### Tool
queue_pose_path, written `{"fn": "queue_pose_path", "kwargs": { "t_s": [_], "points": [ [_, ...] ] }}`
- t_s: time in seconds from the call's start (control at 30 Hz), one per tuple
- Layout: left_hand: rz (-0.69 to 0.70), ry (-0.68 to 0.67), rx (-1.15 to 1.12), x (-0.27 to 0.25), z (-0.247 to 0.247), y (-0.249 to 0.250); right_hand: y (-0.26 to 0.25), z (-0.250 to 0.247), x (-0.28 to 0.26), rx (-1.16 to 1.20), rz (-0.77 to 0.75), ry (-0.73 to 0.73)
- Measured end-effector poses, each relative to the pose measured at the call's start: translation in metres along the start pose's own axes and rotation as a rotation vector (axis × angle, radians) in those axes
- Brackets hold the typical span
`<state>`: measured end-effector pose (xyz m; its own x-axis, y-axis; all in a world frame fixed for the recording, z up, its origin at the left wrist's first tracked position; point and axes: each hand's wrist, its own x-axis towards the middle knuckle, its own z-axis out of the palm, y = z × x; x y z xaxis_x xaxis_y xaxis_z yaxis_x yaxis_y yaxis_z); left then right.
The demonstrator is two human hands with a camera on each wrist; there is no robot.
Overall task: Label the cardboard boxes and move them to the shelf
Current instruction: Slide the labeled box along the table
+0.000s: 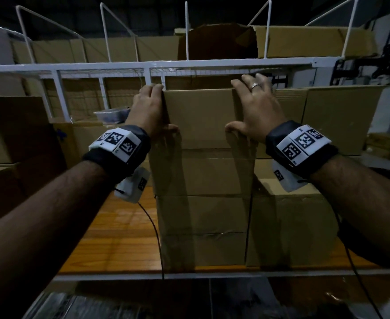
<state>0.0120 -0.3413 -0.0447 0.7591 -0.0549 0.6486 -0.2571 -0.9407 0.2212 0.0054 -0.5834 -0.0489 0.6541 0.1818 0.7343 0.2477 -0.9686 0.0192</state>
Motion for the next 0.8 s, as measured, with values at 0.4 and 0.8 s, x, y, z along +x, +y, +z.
{"fn": "queue_pose_path", "kwargs": {
  "t_s": [0.4,0.8],
  "points": [
    [0.044,0.025,0.079,-0.093,-0.015,-0.035,-0.093,0.027,-0.051,0.282,-0.275,0.048],
    [-0.14,-0.017,0.12,-0.189,-0.024,-0.152,-0.219,0.093,-0.084,0.48,-0.385,-0.078]
  ]
}}
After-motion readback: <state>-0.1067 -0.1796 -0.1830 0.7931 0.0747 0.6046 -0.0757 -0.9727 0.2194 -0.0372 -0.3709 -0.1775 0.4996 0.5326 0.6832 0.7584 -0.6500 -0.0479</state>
